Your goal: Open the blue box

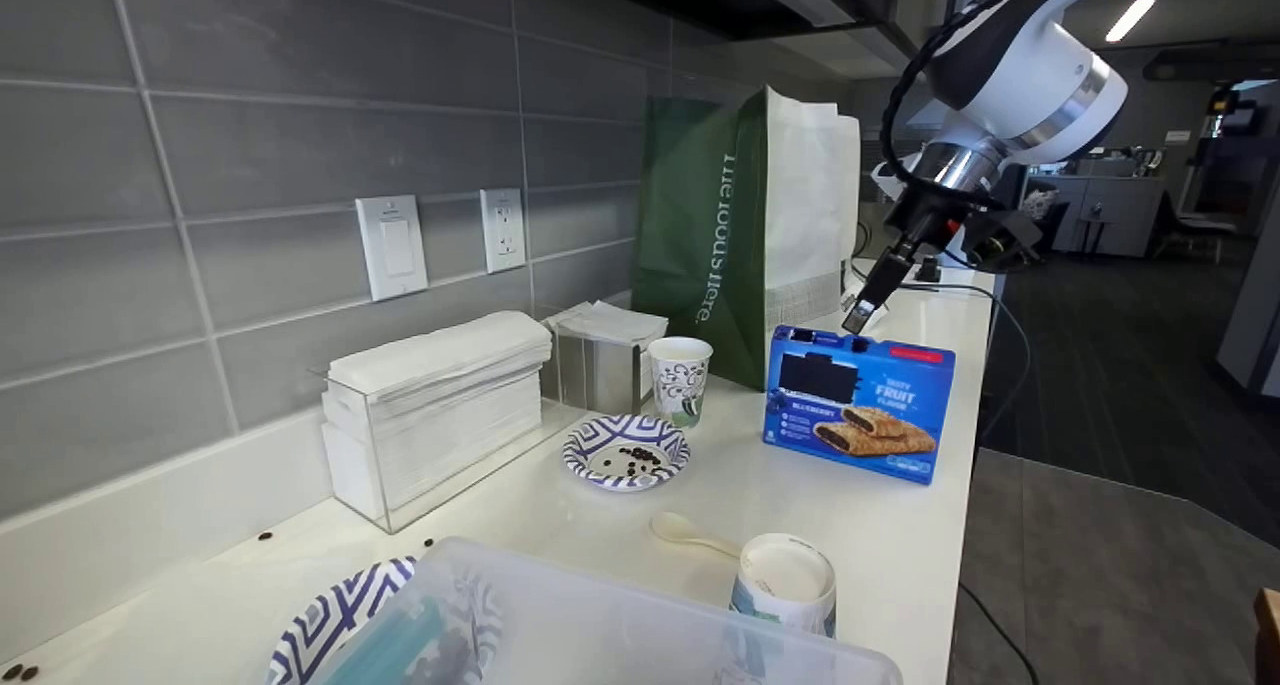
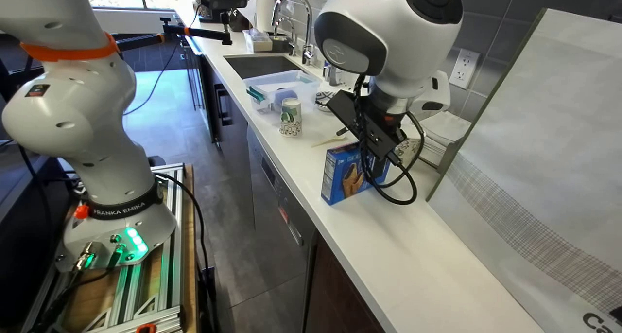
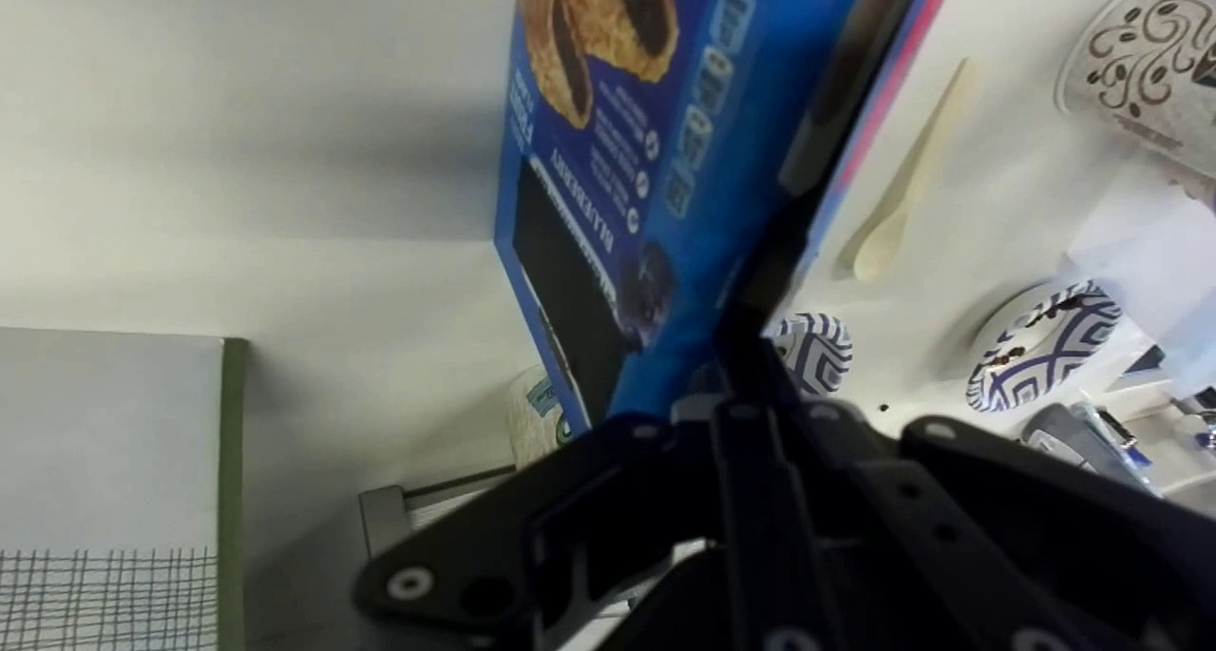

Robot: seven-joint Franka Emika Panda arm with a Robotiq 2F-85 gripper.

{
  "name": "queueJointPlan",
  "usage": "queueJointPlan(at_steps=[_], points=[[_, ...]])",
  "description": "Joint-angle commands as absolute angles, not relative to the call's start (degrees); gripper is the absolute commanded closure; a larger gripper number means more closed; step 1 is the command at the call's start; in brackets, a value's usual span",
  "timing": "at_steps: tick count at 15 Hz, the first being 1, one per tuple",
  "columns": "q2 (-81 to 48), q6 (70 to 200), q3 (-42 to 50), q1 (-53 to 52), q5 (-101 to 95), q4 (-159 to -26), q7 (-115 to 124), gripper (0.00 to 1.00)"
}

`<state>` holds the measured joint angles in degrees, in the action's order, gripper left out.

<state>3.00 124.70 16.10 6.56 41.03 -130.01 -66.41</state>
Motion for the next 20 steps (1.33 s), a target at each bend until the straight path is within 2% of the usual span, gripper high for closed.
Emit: queueJointPlan(at_steps=[1, 20], points=[[1.23, 123.35, 15.03, 8.62, 41.52, -128.70, -66.59, 1.00], [0.62, 126.92, 13.24, 9.70, 40.15, -128.87, -65.14, 1.00]])
